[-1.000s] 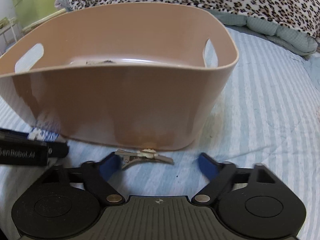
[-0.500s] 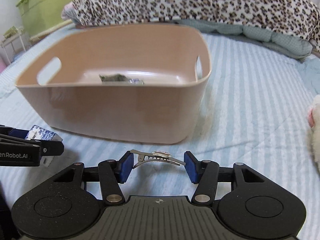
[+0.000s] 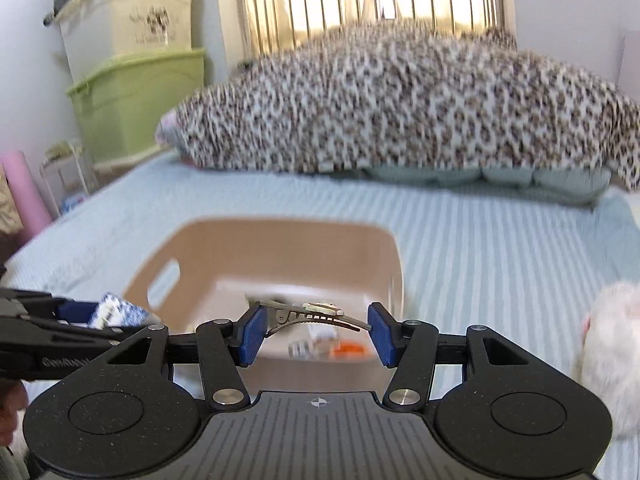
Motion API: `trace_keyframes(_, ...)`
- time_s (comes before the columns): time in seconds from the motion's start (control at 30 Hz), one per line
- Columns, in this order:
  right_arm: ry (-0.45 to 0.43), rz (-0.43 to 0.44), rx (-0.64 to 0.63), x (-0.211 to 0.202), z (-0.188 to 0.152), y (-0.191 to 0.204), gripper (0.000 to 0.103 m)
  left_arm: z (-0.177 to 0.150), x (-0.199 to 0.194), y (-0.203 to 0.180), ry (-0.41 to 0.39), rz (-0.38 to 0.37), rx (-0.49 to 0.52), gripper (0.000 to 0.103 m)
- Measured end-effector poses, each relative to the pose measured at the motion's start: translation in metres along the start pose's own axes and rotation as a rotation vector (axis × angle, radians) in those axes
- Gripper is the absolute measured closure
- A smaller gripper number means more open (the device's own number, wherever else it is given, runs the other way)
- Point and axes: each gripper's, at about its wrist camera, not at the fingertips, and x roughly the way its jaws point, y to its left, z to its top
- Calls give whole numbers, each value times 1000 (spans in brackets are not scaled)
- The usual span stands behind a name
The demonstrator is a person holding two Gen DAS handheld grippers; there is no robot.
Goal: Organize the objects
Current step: 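Lift the patterned box and hair clip over the basket and open both tools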
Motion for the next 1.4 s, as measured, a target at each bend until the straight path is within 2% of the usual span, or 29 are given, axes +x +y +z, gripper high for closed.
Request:
trace_keyframes(0.1, -35, -1, -3, 2, 15, 3, 51, 15, 4, 0, -36, 17, -6, 39)
trace_keyframes(0.23, -54, -11, -19, 16, 30, 11, 51, 30, 22, 4, -42, 36, -24, 39)
trace_keyframes(0.37, -48, -20, -31, 37, 37, 17, 51, 38, 47, 8, -13, 60, -32, 39)
trace_keyframes(0.43, -37, -28, -34, 47, 38, 18, 51, 40, 64, 14, 32, 42, -60, 39)
trace_keyframes(0.5, -16, -36, -39, 60, 37, 20, 51, 40, 80, 18, 71, 45, -90, 39)
trace_keyframes(0.67, 72, -73, -124, 95, 29, 30, 51, 29, 113, 22, 156, 70, -74, 39)
trace_keyframes(0.8, 134, -82, -136, 114, 21, 31, 51, 16, 130, 27, 214, 80, -66, 39)
trace_keyframes(0.97, 210, -75, -132, 131, 8, 29, 51, 7, 128, 24, 227, 71, -37, 38)
trace_keyframes(1.0, 220, -75, -138, 132, 6, 29, 50, 6, 126, 24, 226, 68, -35, 38)
trace_keyframes(1.03, 222, -79, -141, 132, 5, 29, 43, 6, 122, 23, 218, 71, -33, 38)
trace_keyframes(1.07, 218, -84, -141, 130, 4, 28, 42, 8, 120, 22, 209, 74, -30, 37)
trace_keyframes(1.17, 200, -80, -124, 120, 4, 26, 30, 15, 109, 21, 196, 79, -39, 27)
trace_keyframes(1.33, 166, -87, -110, 95, 12, 20, 12, 21, 84, 18, 165, 75, -33, 26)
trace_keyframes(1.4, 142, -98, -109, 83, 14, 18, 11, 20, 72, 16, 150, 76, -17, 25)
